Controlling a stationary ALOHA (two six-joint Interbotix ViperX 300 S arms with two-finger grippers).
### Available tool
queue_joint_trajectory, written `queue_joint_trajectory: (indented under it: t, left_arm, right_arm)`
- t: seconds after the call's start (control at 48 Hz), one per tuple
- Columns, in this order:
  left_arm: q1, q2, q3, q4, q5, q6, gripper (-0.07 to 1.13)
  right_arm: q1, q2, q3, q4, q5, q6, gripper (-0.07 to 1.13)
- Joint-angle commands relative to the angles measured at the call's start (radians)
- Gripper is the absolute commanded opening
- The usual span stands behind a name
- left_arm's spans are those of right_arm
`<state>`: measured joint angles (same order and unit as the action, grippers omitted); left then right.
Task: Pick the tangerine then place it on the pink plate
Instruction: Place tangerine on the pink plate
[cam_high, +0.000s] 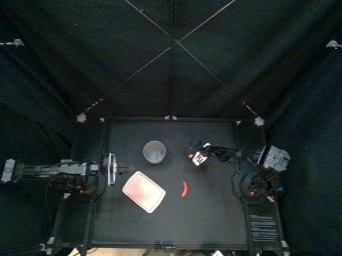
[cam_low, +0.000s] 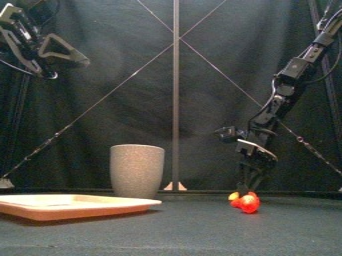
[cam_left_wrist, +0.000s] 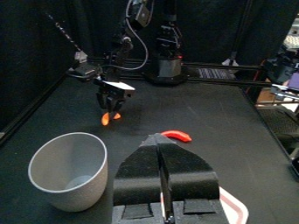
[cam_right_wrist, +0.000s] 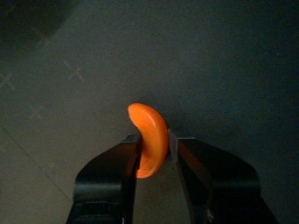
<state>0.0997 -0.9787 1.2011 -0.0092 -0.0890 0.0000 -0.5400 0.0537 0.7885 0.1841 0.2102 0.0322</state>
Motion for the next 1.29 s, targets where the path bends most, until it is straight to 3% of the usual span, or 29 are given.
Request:
queue_joint_trajectory:
  t: [0.021,0.146,0.375,0.667,0.917,1.292]
  left_arm:
    - [0.003,0.002,-0.014,0.000,-0.011,0.000,0.12]
    - [0.003,0.003,-0.014,0.000,-0.018,0.000,0.12]
    - [0.005,0.003,-0.014,0.002,-0.032,0.002,0.12]
    - [0.009,0.003,-0.014,0.002,-0.048,0.003,0.12]
    - [0.017,0.002,-0.012,0.000,-0.048,0.003,0.12]
    - [0.020,0.002,-0.002,0.000,-0.048,0.003,0.12]
  right_arm:
    - [0.017,-0.032,-0.025,0.005,0.005,0.000,0.70]
    - [0.087,-0.072,-0.051,0.020,0.021,0.000,0.70]
    - [0.290,-0.104,-0.146,0.071,0.037,-0.002,0.70]
    - [0.508,0.051,-0.356,0.109,0.032,-0.002,0.70]
    - [0.561,0.279,-0.604,0.110,0.032,-0.002,0.71]
    - [0.557,0.463,-0.848,0.046,0.055,0.000,0.72]
